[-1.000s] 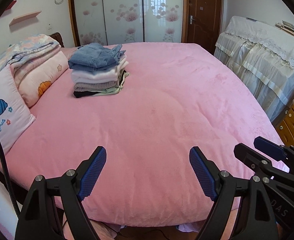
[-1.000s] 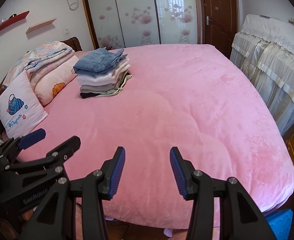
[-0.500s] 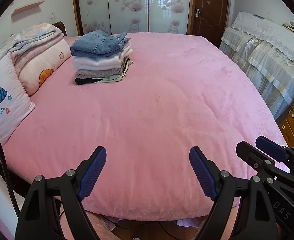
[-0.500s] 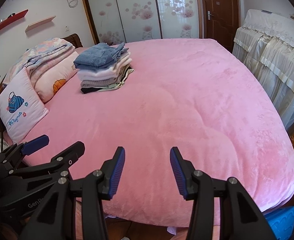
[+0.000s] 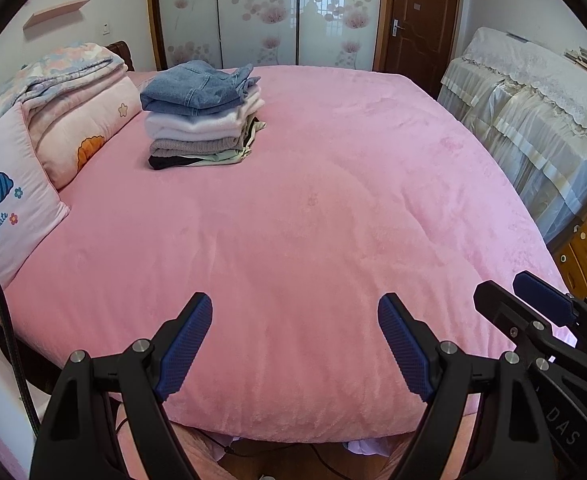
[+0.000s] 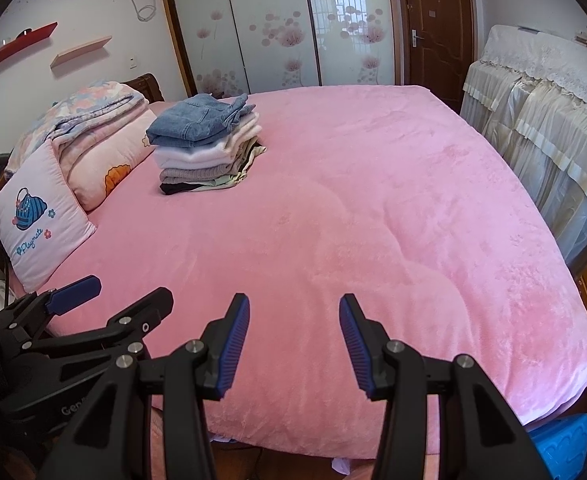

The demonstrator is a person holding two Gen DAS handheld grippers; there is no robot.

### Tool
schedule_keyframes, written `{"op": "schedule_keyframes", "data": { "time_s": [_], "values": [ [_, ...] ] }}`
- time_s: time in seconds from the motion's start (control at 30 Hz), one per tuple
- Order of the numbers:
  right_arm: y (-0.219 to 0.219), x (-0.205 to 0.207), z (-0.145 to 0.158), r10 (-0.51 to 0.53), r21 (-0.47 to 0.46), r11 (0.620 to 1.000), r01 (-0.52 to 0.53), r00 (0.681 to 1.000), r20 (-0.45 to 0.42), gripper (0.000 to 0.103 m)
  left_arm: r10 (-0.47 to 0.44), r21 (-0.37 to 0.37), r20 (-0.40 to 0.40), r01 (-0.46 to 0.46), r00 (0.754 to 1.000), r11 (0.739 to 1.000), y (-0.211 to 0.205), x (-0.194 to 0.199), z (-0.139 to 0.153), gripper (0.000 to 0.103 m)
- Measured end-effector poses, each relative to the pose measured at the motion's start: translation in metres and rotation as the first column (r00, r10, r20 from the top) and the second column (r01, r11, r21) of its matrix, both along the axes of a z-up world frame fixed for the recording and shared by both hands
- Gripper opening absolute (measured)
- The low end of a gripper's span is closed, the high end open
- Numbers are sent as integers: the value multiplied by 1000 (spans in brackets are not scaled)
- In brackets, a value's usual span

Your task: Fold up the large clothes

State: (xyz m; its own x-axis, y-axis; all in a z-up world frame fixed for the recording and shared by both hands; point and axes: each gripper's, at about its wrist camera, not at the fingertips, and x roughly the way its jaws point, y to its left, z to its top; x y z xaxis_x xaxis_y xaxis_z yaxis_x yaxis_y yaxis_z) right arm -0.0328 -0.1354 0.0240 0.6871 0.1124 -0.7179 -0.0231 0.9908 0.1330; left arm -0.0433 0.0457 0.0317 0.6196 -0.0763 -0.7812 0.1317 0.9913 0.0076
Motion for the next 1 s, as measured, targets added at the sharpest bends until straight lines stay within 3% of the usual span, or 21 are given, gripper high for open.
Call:
{"op": "schedule_keyframes", "data": {
  "time_s": [1.0],
  "values": [
    [0, -5, 4, -22, -12, 1000, 22, 1000, 22, 47, -9, 6, 7, 9, 1000, 1000, -2, 1, 3, 84]
  ]
}}
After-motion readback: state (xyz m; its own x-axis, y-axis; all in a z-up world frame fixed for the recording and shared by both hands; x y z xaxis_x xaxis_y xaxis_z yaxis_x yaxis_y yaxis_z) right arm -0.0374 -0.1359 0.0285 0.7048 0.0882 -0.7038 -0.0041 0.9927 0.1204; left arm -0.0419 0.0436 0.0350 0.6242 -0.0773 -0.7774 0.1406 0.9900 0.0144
